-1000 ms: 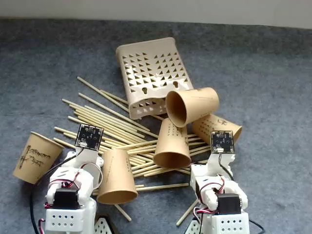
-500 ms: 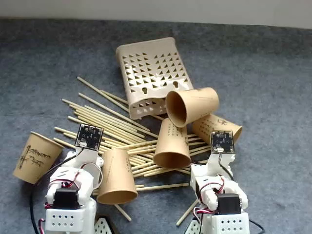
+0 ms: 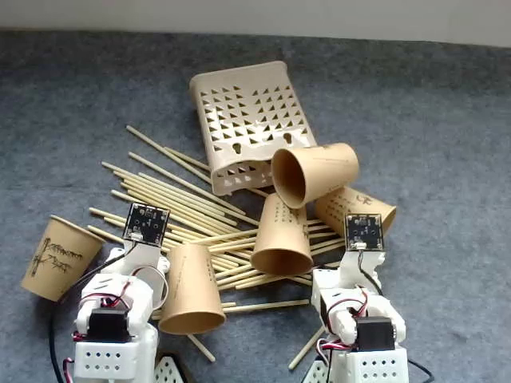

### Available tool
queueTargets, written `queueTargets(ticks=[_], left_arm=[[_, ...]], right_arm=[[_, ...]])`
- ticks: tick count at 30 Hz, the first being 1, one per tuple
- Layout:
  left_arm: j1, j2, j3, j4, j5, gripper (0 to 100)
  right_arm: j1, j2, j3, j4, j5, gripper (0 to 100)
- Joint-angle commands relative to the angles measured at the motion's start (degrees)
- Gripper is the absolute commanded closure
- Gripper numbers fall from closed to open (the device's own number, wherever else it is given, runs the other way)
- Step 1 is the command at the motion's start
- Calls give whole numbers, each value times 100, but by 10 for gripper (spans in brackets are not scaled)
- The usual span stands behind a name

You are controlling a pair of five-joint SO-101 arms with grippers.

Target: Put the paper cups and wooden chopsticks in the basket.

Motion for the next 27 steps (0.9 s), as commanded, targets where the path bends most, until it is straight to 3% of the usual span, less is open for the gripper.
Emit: queueTargets(ticks=[1, 8, 13, 20, 27], left_arm=[[57, -13, 110, 9, 9, 993], [57, -13, 110, 9, 9, 993], [57, -13, 110, 9, 9, 993], [57, -13, 110, 9, 9, 993], [57, -13, 110, 9, 9, 993]], right_arm=[[31, -48, 585, 48, -62, 993], [75, -48, 567, 48, -44, 993], [1059, -48, 22, 40, -26, 993], [2123, -48, -2018, 31, 1204, 993], [2141, -48, -2826, -4, 1952, 993]])
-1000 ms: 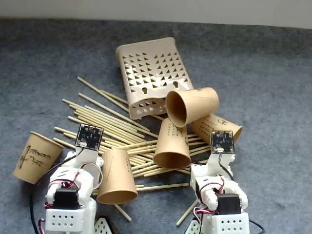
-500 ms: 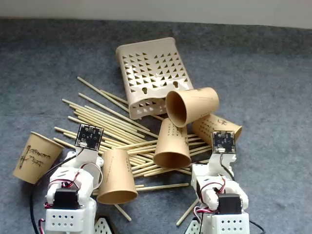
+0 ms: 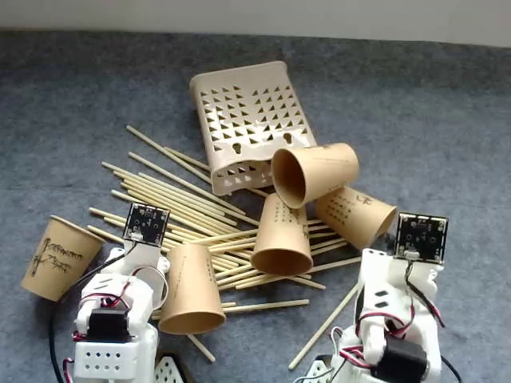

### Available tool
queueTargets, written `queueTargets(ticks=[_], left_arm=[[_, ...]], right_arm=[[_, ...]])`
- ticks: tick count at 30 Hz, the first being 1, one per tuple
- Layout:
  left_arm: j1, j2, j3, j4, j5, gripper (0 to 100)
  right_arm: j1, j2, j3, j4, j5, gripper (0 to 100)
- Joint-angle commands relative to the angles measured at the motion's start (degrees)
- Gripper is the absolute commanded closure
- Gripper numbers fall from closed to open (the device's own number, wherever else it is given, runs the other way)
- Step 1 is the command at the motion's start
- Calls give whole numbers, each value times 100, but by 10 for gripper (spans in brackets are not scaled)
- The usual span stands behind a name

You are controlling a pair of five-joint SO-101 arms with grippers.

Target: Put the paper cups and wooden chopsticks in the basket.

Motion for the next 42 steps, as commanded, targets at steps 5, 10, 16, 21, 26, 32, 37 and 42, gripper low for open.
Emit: queueTargets(ticks=[5, 10, 16, 21, 26, 32, 37, 42], left_arm=[[57, -13, 110, 9, 9, 993], [57, -13, 110, 9, 9, 993], [57, -13, 110, 9, 9, 993], [57, -13, 110, 9, 9, 993], [57, -13, 110, 9, 9, 993], [57, -13, 110, 9, 9, 993], [57, -13, 110, 9, 9, 993], [57, -13, 110, 9, 9, 993]], right_arm=[[-101, 40, -1051, -242, 1143, 993], [-752, 778, -1859, -295, 1266, 992], [-1499, 3064, -3319, -330, 1196, 991], [-2114, 4708, -4655, -338, 440, 991], [-2457, 6202, -5815, -558, 53, 991], [-2466, 7609, -6457, -1745, -237, 991], [-2466, 8505, -6448, -2589, -492, 991], [-2571, 9297, -6466, -2967, -519, 991]])
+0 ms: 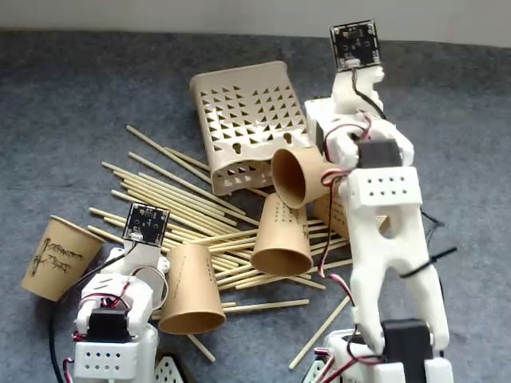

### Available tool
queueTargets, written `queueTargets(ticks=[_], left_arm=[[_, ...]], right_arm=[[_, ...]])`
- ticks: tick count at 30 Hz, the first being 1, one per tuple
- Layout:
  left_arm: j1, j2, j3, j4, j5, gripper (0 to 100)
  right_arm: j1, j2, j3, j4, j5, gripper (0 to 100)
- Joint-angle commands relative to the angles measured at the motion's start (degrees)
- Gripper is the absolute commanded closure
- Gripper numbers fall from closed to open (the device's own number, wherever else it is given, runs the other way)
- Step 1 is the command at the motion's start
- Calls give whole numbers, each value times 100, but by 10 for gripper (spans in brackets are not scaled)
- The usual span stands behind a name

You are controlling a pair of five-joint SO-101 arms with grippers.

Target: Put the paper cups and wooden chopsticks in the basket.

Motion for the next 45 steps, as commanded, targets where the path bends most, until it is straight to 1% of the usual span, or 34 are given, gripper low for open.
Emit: queueTargets(ticks=[1, 6, 9, 13, 17, 19, 25, 27, 31, 33, 38, 45], left_arm=[[57, -13, 110, 9, 9, 993], [57, -13, 110, 9, 9, 993], [57, -13, 110, 9, 9, 993], [57, -13, 110, 9, 9, 993], [57, -13, 110, 9, 9, 993], [57, -13, 110, 9, 9, 993], [57, -13, 110, 9, 9, 993], [57, -13, 110, 9, 9, 993], [57, -13, 110, 9, 9, 993], [57, -13, 110, 9, 9, 993], [57, -13, 110, 9, 9, 993], [57, -13, 110, 9, 9, 993]], right_arm=[[-215, 488, -312, -391, -44, 991], [-453, 1095, -286, -277, -18, 991], [-453, 1341, -295, 259, -9, 991], [-418, 1393, -356, 1367, 9, 991], [-444, 1332, -585, 2132, 659, 991], [-444, 1332, -646, 2299, 870, 991], [-444, 1341, -690, 2273, 1222, 979], [-444, 1332, -690, 2132, 1187, 930], [-409, 1332, -655, 1833, 1204, 779], [-347, 1332, -655, 1684, 1204, 743], [-189, 1349, -523, 1095, 1204, 742], [-136, 1349, 470, -338, 1231, 742]])
